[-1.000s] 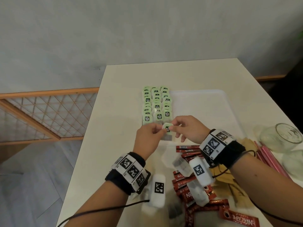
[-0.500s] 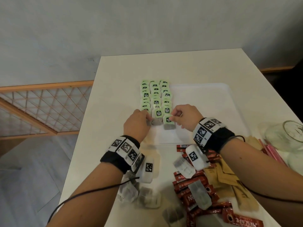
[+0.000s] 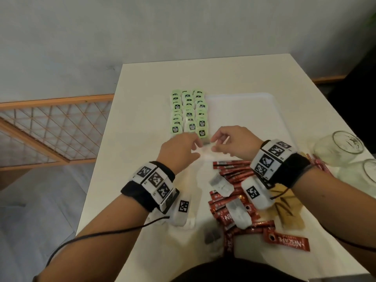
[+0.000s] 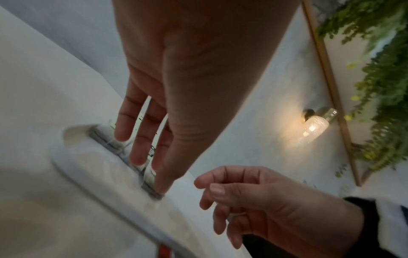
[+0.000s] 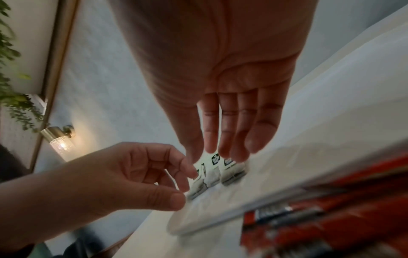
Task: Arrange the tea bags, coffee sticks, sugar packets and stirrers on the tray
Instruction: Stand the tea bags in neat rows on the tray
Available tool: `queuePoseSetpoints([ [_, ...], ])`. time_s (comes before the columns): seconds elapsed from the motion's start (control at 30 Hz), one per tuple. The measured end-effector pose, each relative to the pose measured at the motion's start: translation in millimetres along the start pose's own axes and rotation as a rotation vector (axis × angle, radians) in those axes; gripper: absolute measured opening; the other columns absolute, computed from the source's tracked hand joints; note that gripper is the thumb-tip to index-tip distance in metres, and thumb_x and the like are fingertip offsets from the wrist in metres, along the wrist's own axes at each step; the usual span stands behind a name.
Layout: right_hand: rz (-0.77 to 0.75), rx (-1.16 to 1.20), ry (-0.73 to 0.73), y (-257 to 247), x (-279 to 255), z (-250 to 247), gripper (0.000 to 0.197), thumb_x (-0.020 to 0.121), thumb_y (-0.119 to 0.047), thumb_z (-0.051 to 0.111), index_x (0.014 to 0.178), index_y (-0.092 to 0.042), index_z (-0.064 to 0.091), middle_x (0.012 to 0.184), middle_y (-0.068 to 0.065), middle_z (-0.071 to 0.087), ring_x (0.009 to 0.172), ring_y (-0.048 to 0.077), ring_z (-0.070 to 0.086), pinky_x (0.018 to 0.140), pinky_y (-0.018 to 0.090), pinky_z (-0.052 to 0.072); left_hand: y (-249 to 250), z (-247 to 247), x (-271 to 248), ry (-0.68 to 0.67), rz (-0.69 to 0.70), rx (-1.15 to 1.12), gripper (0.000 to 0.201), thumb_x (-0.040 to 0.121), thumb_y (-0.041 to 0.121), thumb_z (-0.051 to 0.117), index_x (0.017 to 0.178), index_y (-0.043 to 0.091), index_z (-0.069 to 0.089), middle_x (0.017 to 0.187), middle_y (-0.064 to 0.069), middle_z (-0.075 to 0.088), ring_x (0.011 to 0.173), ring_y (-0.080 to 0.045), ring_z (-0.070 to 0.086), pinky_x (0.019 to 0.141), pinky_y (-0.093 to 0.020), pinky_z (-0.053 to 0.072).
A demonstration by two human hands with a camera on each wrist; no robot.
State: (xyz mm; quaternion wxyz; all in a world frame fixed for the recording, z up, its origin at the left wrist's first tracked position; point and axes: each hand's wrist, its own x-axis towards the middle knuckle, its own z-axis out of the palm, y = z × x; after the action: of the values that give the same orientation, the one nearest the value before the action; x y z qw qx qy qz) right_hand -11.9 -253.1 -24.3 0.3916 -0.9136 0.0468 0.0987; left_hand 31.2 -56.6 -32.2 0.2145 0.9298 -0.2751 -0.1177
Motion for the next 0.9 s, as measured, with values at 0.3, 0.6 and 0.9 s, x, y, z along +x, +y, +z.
queuePoseSetpoints([
  [0.3,0.097,-0.270,-0.180,10.0,-88.3,13.1,0.034,0.071,-0.050,0.079,0.093,-0.029,0.064,0.083,-0.011,0.066,0.078,0.007,0.061,0.072,0.023,0.049,29.7,38.4,-26.2,-0.250,0.143,-0.057,0.055,0.083,0.022,0.073,0.134,0.029,0.054,0.120,0.001,0.057,0.102,-0.017,0.055,0.089,-0.037,0.049],
  [0.6,0.183,-0.661,-0.195,16.3,-125.7,35.2,0.059,0.065,-0.071,0.069,0.088,-0.018,0.060,0.083,-0.002,0.065,0.075,0.017,0.061,0.063,0.031,0.049,37.2,50.2,-32.6,-0.228,0.077,0.008,0.033,0.085,0.021,0.068,0.117,0.024,0.060,0.100,0.007,0.059,0.095,-0.017,0.058,0.078,-0.031,0.047],
  [0.9,0.034,-0.414,-0.146,11.2,-129.8,26.4,0.014,0.090,-0.037,0.063,0.091,-0.023,0.061,0.072,-0.014,0.054,0.068,0.004,0.052,0.056,0.019,0.033,28.9,41.5,-46.0,-0.114,-0.016,-0.087,0.019,0.088,0.033,0.066,0.101,0.020,0.063,0.098,0.001,0.063,0.092,-0.019,0.058,0.081,-0.035,0.049],
])
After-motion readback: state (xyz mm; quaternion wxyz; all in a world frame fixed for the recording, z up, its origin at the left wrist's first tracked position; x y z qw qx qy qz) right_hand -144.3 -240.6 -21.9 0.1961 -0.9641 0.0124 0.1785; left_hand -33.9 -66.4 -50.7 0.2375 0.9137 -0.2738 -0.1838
